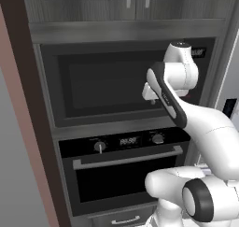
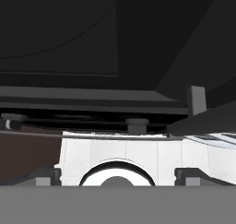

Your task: Take the baked cake out of the oven and place it on the plate for cooling. Then close the oven door.

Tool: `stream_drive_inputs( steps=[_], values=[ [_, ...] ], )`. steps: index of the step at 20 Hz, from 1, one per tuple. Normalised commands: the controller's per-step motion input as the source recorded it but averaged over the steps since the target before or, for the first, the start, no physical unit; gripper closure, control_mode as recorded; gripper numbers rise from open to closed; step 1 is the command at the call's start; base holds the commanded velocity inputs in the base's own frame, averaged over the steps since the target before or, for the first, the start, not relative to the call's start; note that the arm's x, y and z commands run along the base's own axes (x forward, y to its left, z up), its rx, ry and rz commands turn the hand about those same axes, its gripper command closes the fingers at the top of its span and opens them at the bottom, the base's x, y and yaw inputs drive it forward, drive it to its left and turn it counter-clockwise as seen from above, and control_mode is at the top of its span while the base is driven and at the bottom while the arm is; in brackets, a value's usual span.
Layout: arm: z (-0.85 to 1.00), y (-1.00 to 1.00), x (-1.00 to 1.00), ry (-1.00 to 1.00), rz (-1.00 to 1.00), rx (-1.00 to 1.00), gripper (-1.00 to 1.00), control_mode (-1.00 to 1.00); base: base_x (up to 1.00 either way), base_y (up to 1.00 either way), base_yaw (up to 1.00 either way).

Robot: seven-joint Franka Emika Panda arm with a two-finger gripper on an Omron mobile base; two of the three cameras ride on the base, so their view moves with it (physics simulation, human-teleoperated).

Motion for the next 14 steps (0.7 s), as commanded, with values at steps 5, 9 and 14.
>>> stream_drive_inputs(
  steps=[5,9,14],
  values=[
    [0.0,0.0,0.0,0.0,0.0,0.0,-1.0,1.0,-0.3,-0.02,0.0],
    [0.0,0.0,0.0,0.0,0.0,0.0,-1.0,1.0,-0.58,-0.02,0.0],
    [0.0,0.0,0.0,0.0,0.0,0.0,-1.0,1.0,-0.48,-0.02,0.0]
  ],
)
